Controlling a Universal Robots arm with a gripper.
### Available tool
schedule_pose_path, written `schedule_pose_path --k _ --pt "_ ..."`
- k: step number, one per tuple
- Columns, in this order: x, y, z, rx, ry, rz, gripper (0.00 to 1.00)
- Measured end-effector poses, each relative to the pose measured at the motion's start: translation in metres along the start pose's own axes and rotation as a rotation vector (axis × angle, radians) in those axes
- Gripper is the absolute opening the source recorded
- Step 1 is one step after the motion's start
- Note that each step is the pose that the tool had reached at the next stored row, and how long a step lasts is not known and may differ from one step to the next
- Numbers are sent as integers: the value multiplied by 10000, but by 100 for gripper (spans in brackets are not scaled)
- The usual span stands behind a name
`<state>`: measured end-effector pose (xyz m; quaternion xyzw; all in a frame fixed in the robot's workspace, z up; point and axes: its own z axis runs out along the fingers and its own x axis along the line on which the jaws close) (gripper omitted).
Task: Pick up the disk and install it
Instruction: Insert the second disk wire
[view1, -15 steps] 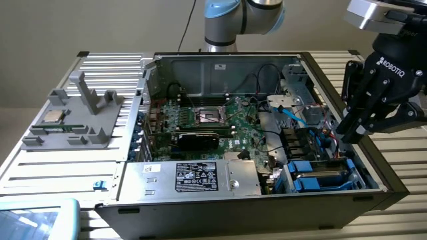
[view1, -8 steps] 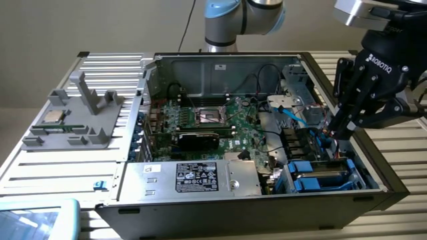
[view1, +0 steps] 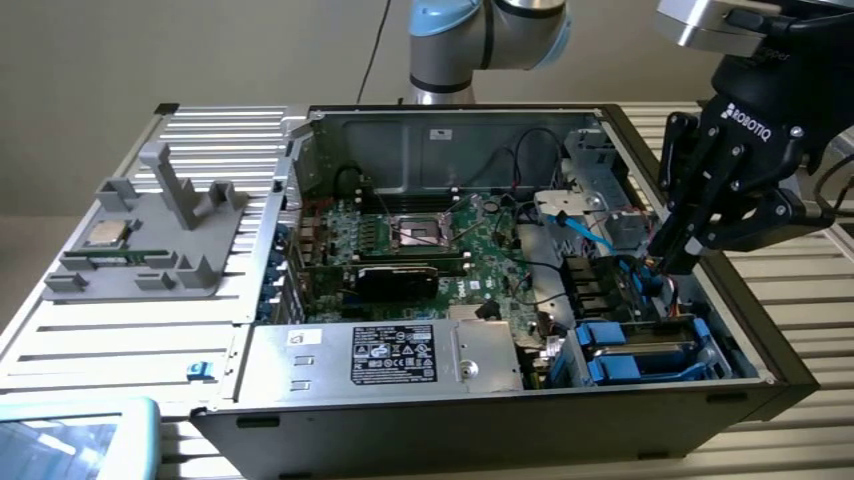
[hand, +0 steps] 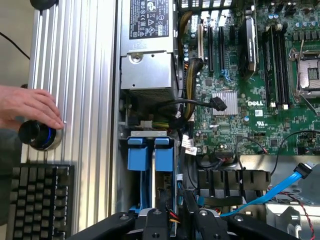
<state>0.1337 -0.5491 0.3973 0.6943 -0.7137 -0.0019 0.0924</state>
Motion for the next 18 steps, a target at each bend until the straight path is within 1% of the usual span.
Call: schedule_pose_path --k 11,13,15,18 --pt "-1 0 2 0 4 1 25" --pt "-5 1 22 8 27 5 25" --pt "-20 3 46 12 67 11 25" --pt "-64 14 72 19 191 28 25"
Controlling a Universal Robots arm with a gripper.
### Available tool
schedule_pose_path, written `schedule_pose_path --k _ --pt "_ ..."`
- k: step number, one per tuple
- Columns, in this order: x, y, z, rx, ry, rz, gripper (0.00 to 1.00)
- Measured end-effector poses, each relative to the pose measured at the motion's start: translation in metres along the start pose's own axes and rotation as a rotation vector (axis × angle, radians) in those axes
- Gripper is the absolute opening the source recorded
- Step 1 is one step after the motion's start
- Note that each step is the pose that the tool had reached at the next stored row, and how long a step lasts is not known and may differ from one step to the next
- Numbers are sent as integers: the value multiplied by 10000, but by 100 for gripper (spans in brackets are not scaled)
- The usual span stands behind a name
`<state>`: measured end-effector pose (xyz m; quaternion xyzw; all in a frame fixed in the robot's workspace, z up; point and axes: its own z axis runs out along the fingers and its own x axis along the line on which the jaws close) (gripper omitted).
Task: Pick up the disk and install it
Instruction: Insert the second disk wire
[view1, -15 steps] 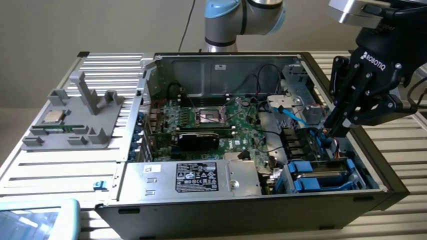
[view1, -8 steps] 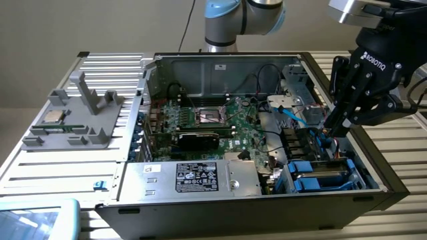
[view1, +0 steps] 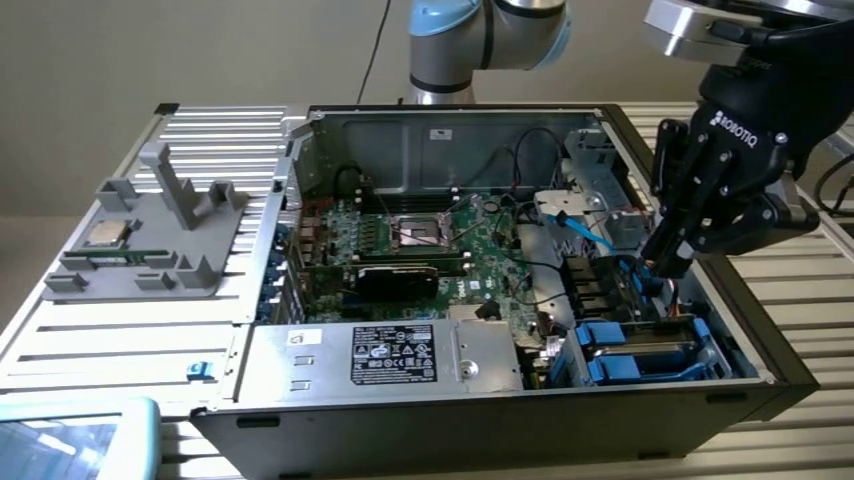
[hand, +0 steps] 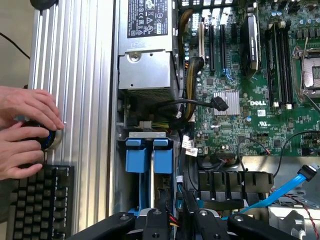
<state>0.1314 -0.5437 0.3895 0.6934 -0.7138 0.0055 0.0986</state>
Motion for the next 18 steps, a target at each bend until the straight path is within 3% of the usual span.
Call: schedule_pose_path --k 2,5,11,18 --pt "-27 6 15 6 93 14 25" --pt "-32 2 50 9 103 13 25" --pt "-42 -1 128 8 93 15 25" --pt "-40 16 173 4 0 0 25"
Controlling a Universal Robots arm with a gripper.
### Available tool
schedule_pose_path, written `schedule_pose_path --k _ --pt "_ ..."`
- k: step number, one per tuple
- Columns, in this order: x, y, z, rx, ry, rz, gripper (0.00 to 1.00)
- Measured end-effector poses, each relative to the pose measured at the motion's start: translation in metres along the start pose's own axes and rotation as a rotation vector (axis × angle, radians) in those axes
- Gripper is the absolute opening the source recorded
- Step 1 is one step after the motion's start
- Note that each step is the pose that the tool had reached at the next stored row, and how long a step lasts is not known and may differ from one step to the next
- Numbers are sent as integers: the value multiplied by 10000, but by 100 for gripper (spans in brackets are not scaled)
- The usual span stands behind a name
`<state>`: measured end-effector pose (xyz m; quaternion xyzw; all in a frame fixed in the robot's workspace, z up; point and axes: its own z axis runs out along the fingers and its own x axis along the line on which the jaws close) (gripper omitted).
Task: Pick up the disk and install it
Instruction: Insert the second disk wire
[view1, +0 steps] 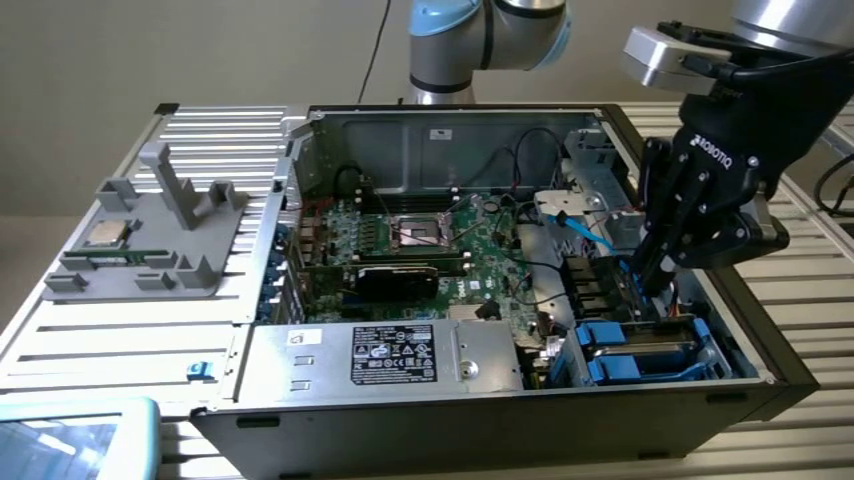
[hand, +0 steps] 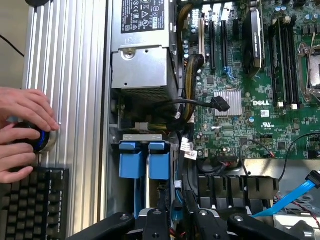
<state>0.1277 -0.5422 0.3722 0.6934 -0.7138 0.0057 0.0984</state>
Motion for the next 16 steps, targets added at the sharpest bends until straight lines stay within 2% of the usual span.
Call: schedule_pose_path --k 9,14,15,16 --pt "11 -7 57 -13 -181 -25 25" --pt "19 -10 79 -16 -248 -34 25" --pt "22 -11 82 -16 -270 -38 23" --pt "26 -11 83 -18 -292 -41 16"
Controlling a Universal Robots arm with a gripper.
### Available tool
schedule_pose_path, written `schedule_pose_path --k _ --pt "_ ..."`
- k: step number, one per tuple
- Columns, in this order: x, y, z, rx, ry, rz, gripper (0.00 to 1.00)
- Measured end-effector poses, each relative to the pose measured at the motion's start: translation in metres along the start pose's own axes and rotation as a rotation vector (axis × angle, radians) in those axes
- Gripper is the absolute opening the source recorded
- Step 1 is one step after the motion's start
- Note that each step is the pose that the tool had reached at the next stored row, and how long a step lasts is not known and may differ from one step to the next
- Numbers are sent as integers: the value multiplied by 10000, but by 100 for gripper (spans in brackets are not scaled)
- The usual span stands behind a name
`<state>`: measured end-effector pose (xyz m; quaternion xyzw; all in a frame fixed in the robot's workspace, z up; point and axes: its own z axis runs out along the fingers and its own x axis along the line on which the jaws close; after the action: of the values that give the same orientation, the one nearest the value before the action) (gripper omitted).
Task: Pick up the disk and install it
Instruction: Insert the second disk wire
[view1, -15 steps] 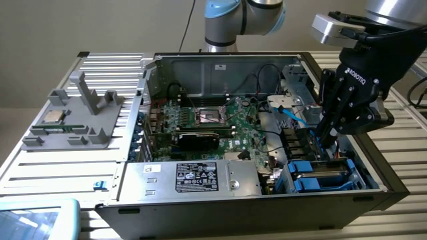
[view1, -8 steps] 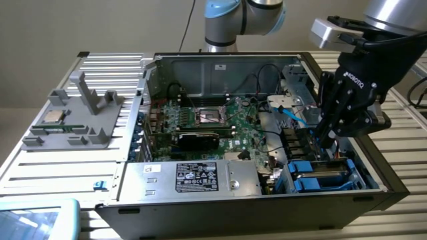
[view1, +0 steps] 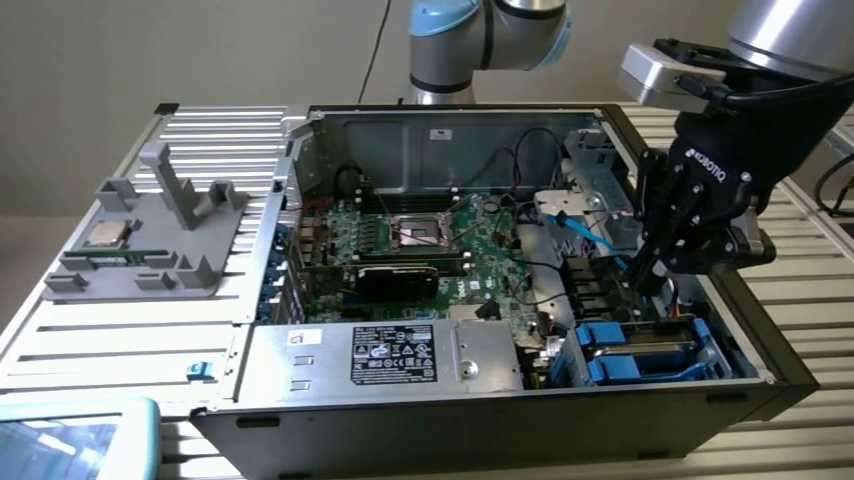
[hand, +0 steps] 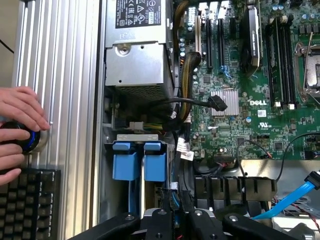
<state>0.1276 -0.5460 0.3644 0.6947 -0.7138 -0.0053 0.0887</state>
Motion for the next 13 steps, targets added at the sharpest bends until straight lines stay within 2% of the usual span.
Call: schedule_pose_path --k 3,13 --pt "6 0 0 -1 -28 -4 16" --pt "6 0 1 -2 -31 -4 16"
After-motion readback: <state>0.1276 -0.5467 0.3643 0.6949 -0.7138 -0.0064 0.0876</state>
